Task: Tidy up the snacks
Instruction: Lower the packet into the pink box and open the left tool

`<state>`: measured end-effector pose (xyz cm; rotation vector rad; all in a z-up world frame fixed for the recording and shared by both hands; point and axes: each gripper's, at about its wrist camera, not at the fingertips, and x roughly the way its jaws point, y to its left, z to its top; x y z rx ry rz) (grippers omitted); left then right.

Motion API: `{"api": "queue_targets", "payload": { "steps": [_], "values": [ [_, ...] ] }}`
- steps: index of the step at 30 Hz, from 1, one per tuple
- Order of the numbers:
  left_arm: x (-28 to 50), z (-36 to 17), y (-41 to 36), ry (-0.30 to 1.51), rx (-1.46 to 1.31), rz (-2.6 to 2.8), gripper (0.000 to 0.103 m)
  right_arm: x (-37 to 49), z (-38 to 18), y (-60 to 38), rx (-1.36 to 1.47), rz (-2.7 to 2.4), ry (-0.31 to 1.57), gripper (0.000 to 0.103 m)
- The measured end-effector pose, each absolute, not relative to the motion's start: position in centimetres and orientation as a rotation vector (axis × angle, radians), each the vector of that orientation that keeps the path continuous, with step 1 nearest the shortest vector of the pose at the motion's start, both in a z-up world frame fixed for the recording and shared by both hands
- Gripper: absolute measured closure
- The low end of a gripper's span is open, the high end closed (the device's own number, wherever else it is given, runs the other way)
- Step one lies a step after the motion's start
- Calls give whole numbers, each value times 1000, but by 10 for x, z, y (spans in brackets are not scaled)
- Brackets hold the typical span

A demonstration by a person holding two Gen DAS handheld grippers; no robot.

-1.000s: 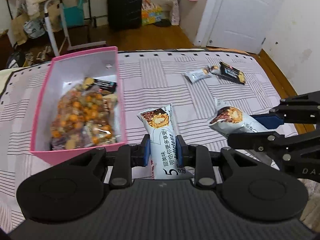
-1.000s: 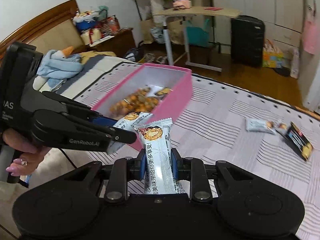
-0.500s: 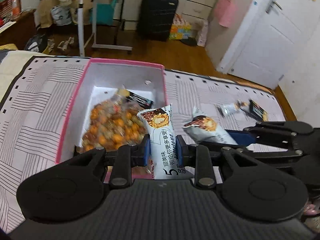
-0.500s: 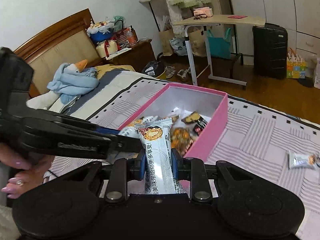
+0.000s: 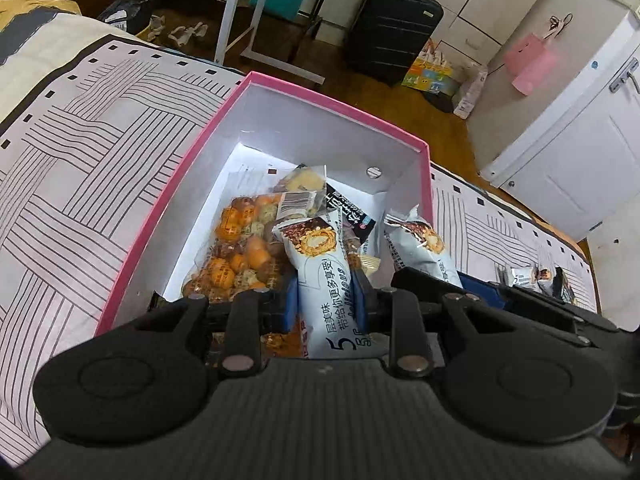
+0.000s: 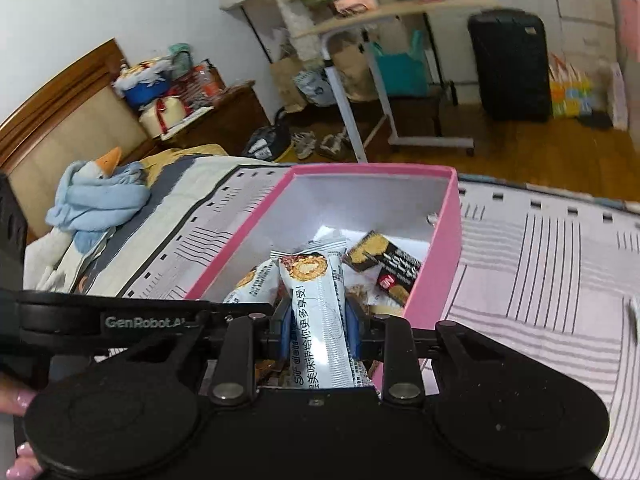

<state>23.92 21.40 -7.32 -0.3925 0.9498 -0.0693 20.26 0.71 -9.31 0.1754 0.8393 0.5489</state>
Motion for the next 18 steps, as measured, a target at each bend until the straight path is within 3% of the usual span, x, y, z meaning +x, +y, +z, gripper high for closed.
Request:
{"api": "queue_targets", "payload": {
  "steps": [4,6,11,18],
  "values": [
    [237,-72,211,953,-391,-73,71,198,-90,0,179,541,824,63],
    [234,-69,210,960,-402,-82,62,196,-85,-5,179,529,826,56],
    [220,-51,201,938,-393,-138,51,178,-64,-30,150,540,823,54],
    [203,-27,176,908,-326,-160,48,142,-24,-84,73,481,787,52]
  ]
}}
